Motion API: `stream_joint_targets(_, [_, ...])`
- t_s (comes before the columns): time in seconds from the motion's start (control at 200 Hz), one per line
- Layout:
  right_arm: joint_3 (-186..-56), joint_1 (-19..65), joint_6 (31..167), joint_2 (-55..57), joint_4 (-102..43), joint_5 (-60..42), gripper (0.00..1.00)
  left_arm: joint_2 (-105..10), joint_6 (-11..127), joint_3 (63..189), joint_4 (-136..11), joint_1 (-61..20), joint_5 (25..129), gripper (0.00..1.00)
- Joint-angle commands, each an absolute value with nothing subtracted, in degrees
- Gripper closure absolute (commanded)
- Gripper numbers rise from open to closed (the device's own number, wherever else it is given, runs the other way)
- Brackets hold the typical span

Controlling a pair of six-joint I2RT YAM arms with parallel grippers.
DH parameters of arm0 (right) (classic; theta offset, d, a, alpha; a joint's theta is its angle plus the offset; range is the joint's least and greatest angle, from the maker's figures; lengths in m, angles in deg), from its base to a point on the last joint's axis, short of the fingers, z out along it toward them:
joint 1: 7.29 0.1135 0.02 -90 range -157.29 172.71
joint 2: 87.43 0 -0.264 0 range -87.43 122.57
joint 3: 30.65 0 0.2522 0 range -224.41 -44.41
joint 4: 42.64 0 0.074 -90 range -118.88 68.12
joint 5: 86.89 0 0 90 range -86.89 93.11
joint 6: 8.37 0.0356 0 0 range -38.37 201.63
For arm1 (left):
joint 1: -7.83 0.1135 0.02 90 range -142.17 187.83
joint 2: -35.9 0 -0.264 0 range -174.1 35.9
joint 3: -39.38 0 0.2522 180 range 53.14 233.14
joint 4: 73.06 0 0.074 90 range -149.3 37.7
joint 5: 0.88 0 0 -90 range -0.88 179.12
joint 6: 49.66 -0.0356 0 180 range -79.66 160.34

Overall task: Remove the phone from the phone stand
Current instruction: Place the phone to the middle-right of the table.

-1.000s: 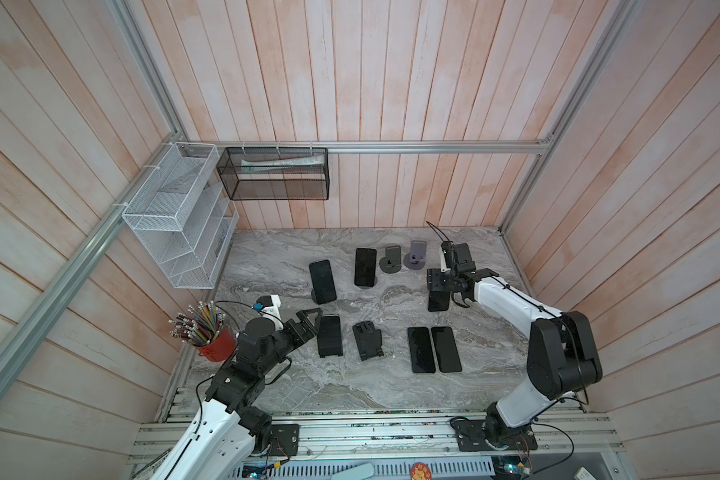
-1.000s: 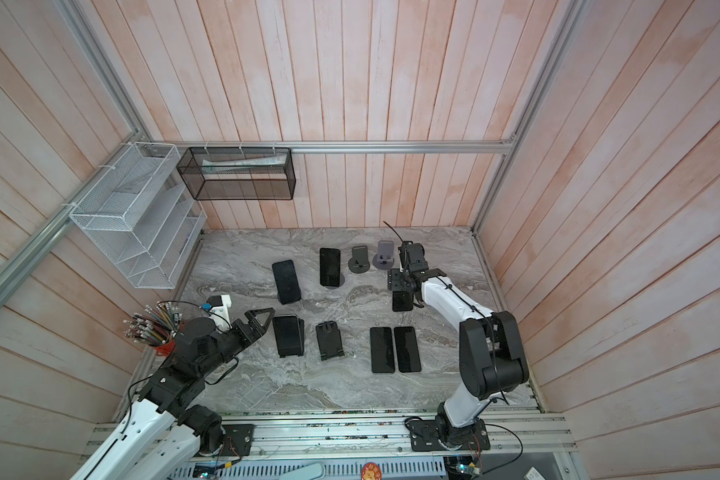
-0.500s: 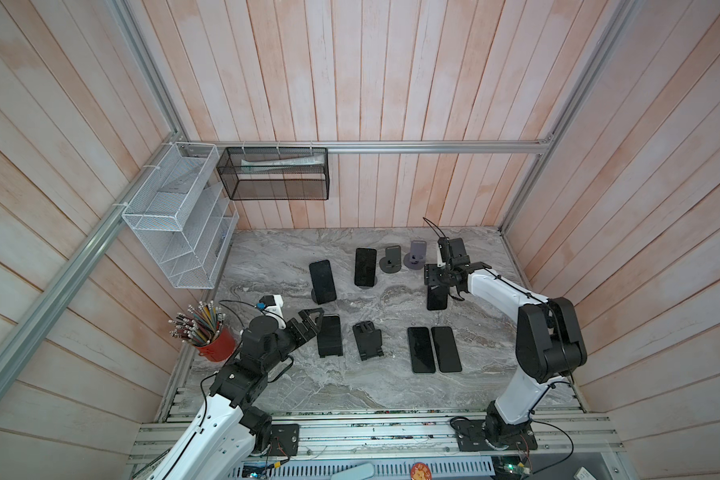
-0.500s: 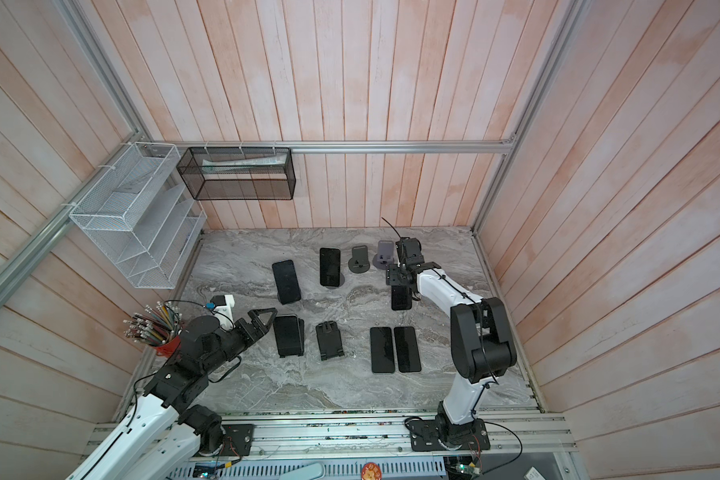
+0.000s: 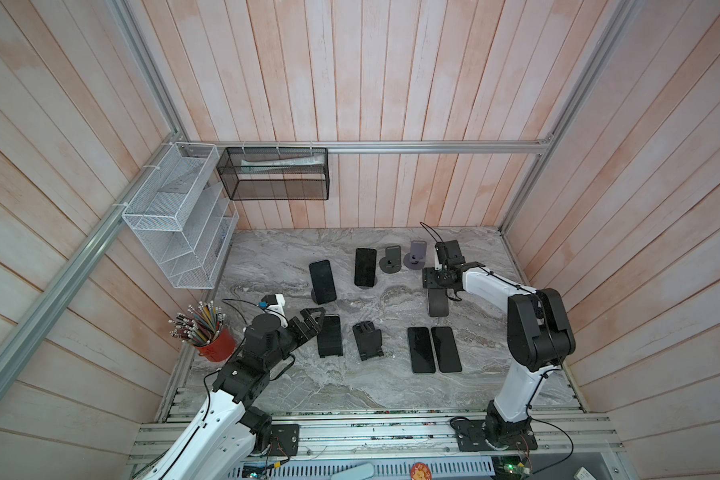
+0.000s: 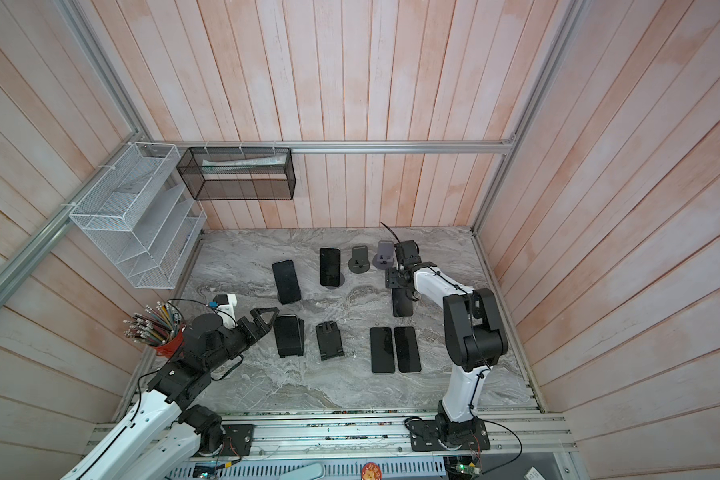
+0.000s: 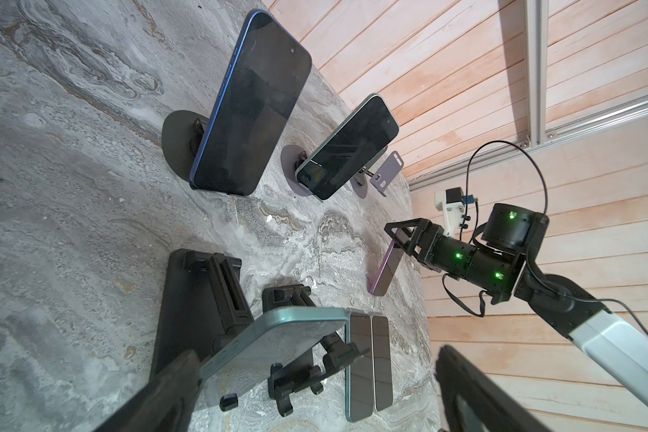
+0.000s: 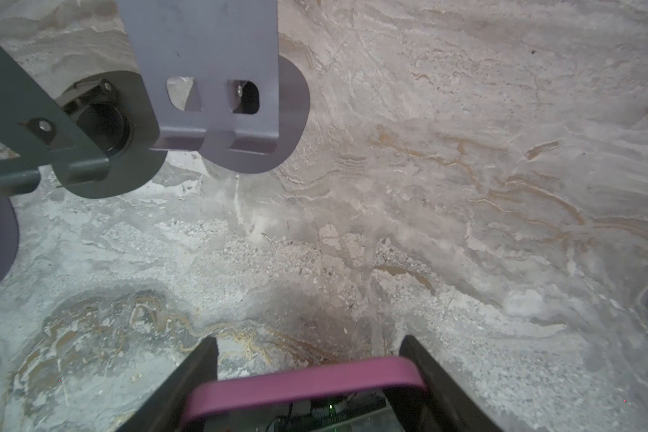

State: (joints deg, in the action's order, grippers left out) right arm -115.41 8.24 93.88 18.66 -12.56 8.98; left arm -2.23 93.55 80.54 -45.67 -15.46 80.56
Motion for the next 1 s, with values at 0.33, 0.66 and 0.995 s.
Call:
stream_joint_targets(0.33, [-109.7, 8.1, 97.8, 20.2, -16.5, 8.7, 0.31, -2.4, 93.3, 81.1, -45.7, -15.3, 80.9, 0.0])
stream_joint_targets(0.66, [-111.2, 9.4, 98.4, 22.6, -16.1, 15.0, 0.3, -0.1, 94.1, 80.3, -44.1, -15.3, 81.7, 0.0])
stream_joint_targets(0.995, [-111.2, 10.5, 99.8, 25.2, -16.4, 16.3, 0.25, 0.6, 93.6, 80.1, -43.6, -15.3, 82.6, 0.0])
